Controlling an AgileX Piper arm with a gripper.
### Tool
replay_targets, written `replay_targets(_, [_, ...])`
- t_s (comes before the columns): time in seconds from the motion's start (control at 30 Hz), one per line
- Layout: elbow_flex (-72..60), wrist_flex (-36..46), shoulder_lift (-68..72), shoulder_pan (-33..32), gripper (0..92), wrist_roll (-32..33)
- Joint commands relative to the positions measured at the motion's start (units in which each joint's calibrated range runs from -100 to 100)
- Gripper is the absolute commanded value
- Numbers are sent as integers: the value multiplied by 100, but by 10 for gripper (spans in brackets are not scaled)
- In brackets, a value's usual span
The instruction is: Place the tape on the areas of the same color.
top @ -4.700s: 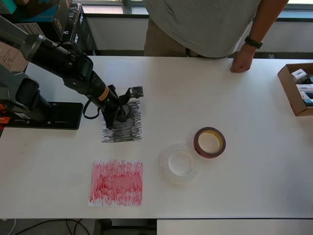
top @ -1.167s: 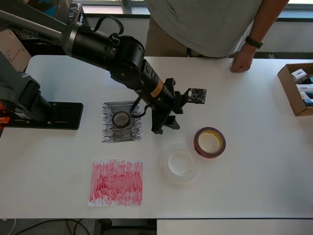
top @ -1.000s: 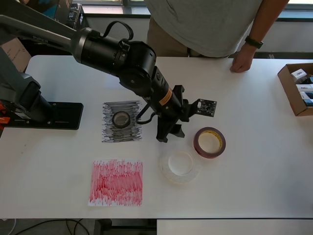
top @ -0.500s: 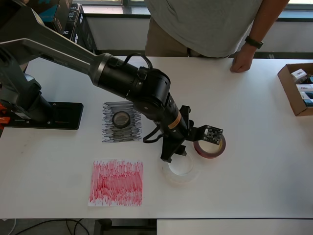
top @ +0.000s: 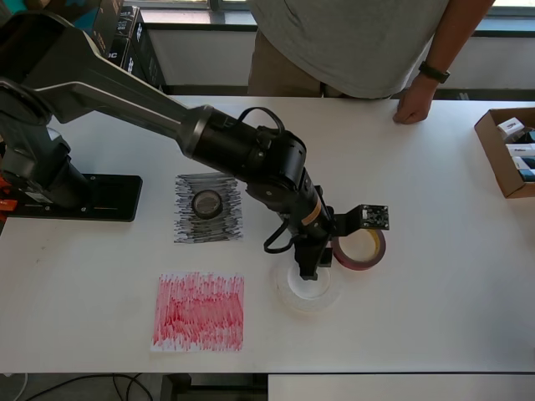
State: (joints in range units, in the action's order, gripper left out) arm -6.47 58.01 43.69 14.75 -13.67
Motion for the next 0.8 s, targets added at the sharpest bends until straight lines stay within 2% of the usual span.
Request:
replay_targets(0.0, [34,-10,93,31,558,-449])
replay_targets(0.33, [34,-10,514,-1,558,-343])
replay_targets(0.77, [116,-1,598,-332,558,353])
